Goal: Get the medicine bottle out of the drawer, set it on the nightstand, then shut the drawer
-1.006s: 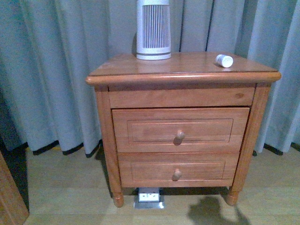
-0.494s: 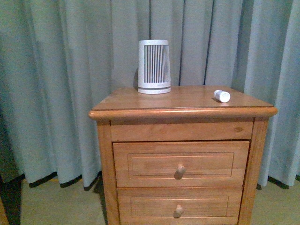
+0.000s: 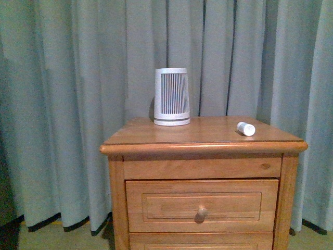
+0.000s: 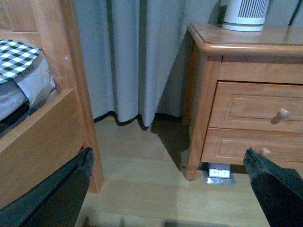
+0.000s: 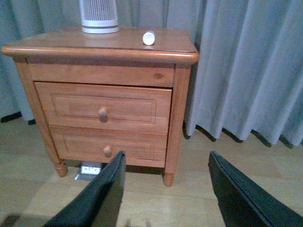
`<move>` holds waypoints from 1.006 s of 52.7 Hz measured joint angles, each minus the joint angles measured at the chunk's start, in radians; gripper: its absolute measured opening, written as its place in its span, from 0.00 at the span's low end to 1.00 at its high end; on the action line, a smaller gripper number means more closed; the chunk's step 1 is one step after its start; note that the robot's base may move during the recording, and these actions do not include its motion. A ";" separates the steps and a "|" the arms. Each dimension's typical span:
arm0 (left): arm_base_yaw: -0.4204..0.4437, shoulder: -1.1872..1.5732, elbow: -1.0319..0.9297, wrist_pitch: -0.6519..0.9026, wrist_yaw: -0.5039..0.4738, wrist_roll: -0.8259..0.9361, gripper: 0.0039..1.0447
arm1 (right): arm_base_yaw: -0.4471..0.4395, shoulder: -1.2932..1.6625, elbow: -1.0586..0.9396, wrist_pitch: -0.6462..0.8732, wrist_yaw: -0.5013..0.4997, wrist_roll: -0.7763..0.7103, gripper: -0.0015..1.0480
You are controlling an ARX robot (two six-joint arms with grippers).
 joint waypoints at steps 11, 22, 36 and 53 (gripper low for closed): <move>0.000 0.000 0.000 0.000 0.000 0.000 0.94 | 0.000 -0.017 -0.020 0.005 0.000 0.000 0.09; 0.000 0.000 0.000 0.000 0.000 0.000 0.94 | -0.001 -0.057 -0.059 0.010 0.000 0.003 0.03; 0.000 0.000 0.000 0.000 0.000 0.000 0.94 | -0.002 -0.060 -0.059 0.010 -0.001 0.002 0.03; 0.000 0.000 0.000 0.000 0.000 0.000 0.94 | -0.002 -0.061 -0.059 0.010 -0.001 0.003 0.55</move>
